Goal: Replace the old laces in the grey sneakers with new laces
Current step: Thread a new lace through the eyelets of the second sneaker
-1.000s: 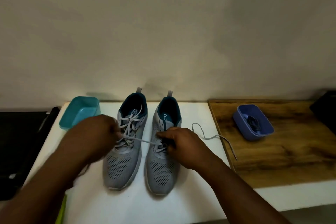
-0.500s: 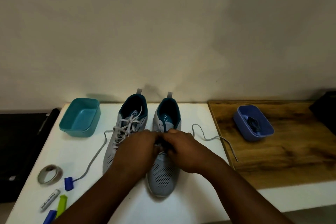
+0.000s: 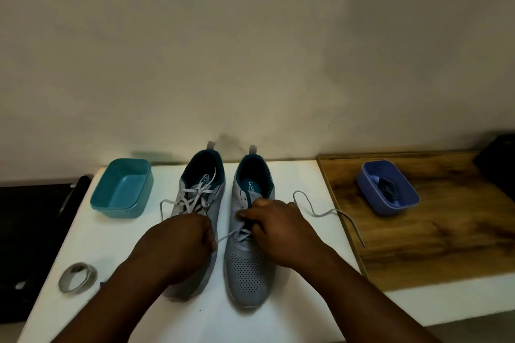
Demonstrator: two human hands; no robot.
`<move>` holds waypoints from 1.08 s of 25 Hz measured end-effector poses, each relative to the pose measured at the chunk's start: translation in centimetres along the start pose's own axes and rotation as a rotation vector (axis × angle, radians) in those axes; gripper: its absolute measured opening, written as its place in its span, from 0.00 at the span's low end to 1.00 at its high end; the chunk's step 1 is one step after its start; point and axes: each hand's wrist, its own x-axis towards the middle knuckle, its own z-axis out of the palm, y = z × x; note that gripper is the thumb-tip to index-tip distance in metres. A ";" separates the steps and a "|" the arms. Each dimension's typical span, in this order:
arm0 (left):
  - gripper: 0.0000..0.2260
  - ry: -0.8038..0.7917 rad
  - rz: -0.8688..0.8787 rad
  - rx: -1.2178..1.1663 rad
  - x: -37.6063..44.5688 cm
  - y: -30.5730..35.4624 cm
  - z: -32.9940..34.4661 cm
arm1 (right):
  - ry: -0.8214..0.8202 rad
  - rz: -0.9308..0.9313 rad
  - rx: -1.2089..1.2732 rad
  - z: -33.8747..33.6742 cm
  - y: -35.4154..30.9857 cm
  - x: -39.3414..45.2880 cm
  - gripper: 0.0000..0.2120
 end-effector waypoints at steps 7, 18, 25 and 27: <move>0.08 -0.043 0.165 0.018 -0.9 1.7 -1.4 | 0.100 0.054 -0.025 -0.4 0.6 -0.1 0.21; 0.17 0.039 0.014 -0.021 -2.5 2.3 -2.1 | 0.210 0.565 0.424 0.2 4.6 -1.3 0.23; 0.08 0.402 0.014 -0.081 0.8 2.8 1.3 | 0.053 0.713 0.573 2.4 5.1 -0.5 0.23; 0.08 0.510 0.138 -0.242 1.1 3.8 1.8 | 0.222 0.621 0.685 1.3 4.6 -0.7 0.10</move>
